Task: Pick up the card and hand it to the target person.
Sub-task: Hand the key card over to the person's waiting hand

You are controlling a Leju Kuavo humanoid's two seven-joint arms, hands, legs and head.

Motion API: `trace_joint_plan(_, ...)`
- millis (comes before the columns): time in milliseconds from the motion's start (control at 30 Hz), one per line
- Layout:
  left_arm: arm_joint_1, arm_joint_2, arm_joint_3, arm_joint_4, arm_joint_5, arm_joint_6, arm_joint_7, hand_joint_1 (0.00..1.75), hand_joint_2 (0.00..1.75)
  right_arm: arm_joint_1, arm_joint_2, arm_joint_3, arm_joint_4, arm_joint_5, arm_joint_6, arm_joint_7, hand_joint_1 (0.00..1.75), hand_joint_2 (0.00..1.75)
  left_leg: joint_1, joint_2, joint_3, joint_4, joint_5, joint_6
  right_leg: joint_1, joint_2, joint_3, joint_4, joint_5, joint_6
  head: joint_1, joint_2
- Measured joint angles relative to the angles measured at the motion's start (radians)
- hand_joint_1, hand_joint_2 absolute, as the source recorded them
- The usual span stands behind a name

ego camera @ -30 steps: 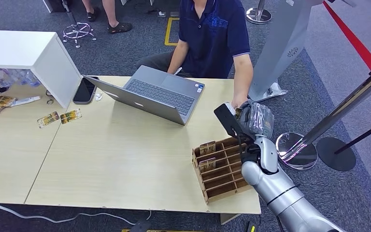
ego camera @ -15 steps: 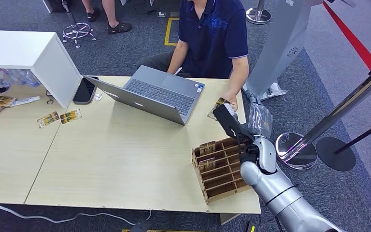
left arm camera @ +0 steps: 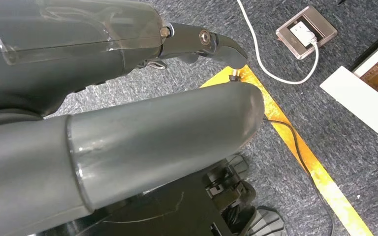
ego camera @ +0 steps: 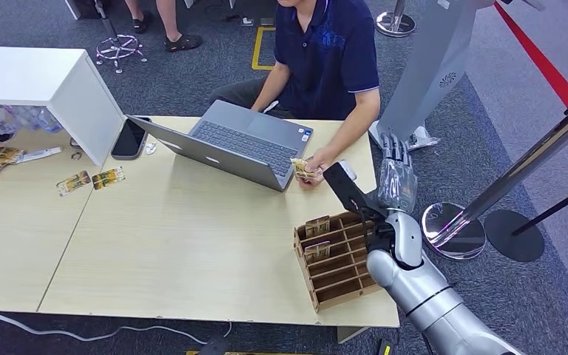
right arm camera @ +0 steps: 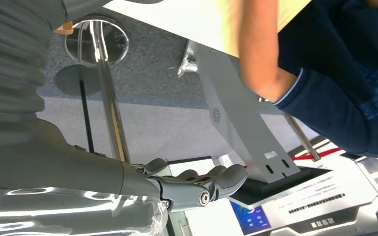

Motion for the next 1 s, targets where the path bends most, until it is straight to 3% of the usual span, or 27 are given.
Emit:
trace_joint_plan(400,0.011,0.002,0.000,0.000,0.023,0.015,-0.017,0.00,0.00,0.072,0.000,-0.007,-0.100,0.094,-0.003,-0.043,0.00,1.75,0.000,0.000,0.000,0.000,0.000,0.000,0.000,0.000,0.000,0.000,0.000,0.000,0.000,0.000)
trace_joint_plan(700,0.037,0.009,0.003,0.000,0.050,0.031,-0.040,0.00,0.00,0.237,0.028,-0.079,-0.226,0.094,-0.006,-0.198,0.00,1.75,0.000,0.000,0.000,0.000,0.000,0.000,0.000,0.000,0.000,0.000,0.000,0.000,0.000,0.000)
trace_joint_plan(1000,0.067,0.008,0.006,0.000,0.081,0.077,-0.056,0.00,0.00,0.425,0.097,-0.179,-0.349,0.026,-0.006,-0.379,0.00,1.75,0.000,0.000,0.000,0.000,0.000,0.000,0.000,0.000,0.000,0.000,0.000,0.000,0.000,0.000)
